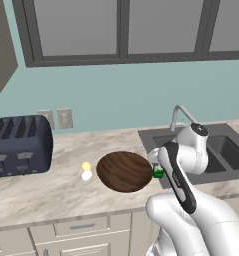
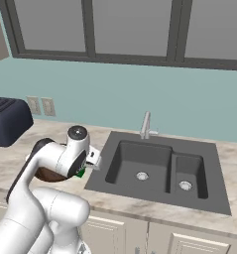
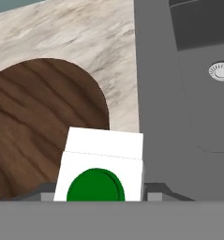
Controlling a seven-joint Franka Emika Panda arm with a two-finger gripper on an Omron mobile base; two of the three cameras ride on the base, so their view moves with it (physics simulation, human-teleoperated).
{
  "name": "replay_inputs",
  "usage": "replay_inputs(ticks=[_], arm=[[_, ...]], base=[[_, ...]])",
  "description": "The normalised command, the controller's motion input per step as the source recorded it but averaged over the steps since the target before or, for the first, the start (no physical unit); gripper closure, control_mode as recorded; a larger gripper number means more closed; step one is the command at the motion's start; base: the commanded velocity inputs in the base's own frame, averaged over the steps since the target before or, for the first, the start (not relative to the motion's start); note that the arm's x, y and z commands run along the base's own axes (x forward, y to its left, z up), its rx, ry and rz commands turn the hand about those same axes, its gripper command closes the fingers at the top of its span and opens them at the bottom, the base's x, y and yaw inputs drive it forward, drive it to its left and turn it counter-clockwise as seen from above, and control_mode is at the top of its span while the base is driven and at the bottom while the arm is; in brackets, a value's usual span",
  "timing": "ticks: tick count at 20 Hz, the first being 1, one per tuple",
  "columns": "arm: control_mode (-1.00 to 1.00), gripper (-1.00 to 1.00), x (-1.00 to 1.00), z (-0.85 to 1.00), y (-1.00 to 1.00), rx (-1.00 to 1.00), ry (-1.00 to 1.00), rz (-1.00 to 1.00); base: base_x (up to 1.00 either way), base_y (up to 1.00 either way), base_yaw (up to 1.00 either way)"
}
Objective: Gather the eggs and milk located in the vicinity of the sink area and place them right next to the bowl.
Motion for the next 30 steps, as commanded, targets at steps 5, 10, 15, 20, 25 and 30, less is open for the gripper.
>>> replay_inputs(ticks=[5,10,15,20,25,30], arm=[[-1.0,1.0,0.0,-0.59,0.0,0.0,-0.08,0.0],[-1.0,1.0,0.0,-0.36,0.0,0.0,-0.09,0.0],[-1.0,1.0,0.0,-0.14,0.0,0.0,-0.06,0.0],[-1.0,1.0,-0.03,-0.42,0.1,0.0,-0.1,0.0],[-1.0,1.0,-0.08,-0.67,0.27,-0.01,-0.13,0.0],[-1.0,1.0,-0.05,-0.73,0.23,-0.07,-0.11,0.0]], base=[[0.0,0.0,0.0],[0.0,0.0,0.0],[0.0,0.0,0.0],[0.0,0.0,0.0],[0.0,0.0,0.0],[0.0,0.0,0.0]])
